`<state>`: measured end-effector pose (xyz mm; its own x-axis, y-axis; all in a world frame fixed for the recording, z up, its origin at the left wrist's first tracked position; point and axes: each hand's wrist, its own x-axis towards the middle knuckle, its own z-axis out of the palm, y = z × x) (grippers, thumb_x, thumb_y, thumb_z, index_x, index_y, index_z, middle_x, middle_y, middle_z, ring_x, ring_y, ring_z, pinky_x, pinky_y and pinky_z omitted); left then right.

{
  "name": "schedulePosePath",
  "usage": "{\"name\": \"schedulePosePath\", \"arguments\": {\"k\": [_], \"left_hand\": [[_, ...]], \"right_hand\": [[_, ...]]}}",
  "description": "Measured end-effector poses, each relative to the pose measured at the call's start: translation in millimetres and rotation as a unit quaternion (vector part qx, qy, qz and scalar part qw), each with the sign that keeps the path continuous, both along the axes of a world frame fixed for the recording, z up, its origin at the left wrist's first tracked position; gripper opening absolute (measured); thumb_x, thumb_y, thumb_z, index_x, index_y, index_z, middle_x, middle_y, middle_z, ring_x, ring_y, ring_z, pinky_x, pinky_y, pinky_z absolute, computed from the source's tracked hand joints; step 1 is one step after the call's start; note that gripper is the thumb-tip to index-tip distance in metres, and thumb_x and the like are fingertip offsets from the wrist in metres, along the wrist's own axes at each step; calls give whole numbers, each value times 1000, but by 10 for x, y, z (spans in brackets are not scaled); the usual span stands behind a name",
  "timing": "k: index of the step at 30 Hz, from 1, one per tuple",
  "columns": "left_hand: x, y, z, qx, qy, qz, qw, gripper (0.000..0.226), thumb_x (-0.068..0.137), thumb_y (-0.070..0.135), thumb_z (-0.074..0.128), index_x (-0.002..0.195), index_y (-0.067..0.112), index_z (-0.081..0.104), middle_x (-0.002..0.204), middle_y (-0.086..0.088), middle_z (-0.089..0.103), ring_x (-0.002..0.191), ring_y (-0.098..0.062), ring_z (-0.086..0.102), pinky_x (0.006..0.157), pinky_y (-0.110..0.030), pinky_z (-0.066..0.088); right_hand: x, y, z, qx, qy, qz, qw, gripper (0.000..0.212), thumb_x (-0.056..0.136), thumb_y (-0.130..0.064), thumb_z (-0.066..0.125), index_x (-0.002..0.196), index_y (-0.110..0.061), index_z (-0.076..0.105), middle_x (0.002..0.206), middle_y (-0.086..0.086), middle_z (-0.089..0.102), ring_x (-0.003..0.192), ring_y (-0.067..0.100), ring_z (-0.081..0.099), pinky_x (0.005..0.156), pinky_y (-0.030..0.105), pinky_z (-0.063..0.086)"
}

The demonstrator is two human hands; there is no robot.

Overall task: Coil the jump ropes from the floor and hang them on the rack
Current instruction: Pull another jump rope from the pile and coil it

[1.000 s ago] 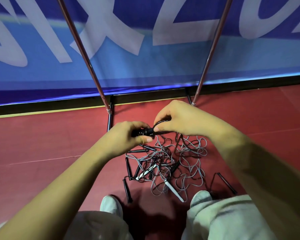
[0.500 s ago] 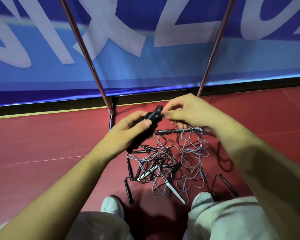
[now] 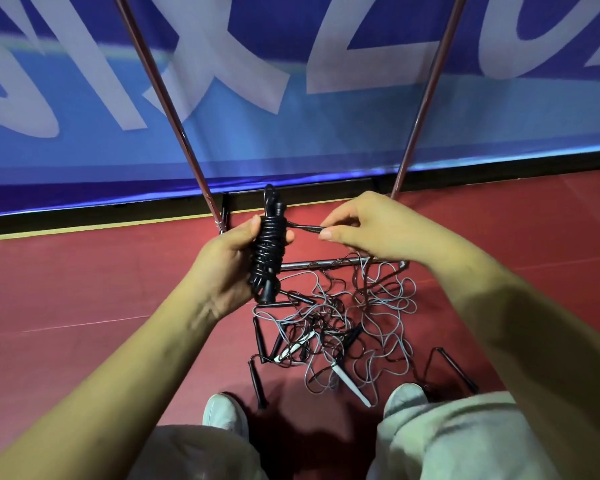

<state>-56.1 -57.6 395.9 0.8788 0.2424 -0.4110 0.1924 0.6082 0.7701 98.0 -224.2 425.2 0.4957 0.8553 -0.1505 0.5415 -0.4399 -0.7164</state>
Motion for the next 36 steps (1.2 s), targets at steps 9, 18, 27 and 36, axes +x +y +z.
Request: {"name": "schedulePosePath", "arguments": {"k": [9, 18, 27, 36], "left_hand": [[-2, 69, -43, 231, 86, 34, 969, 17, 100, 18, 54, 116, 17, 61, 94, -13, 75, 68, -24, 62, 56, -32, 49], [-43, -2, -177, 699, 81, -89, 705, 35, 89, 31, 71, 123, 27, 65, 111, 2, 73, 103, -19, 66, 73, -21, 38], [-94, -100, -163, 666, 18, -250, 703, 35, 92, 47, 47, 122, 36, 59, 95, 5, 72, 91, -23, 66, 79, -39, 52], [-129, -240, -110, 512, -53, -212, 831, 36, 82, 61, 68, 89, 25, 68, 64, -3, 57, 57, -11, 49, 55, -31, 41]], "right_hand": [[-55, -2, 25, -39, -56, 52, 996, 11, 89, -31, 69, 87, -22, 75, 60, -1, 63, 49, 7, 51, 51, 19, 38], [-211, 105, 17, -35, -81, 97, 991, 11, 88, -27, 68, 84, -21, 76, 62, 5, 62, 53, 11, 46, 53, 28, 36], [-185, 104, 27, 48, -17, 37, 998, 8, 87, -25, 70, 82, -23, 77, 66, -14, 69, 63, 6, 60, 60, 23, 46], [-57, 80, -146, 36, 85, -29, 995, 15, 79, -28, 80, 76, -15, 73, 56, 1, 57, 54, 10, 44, 55, 25, 34]]}}
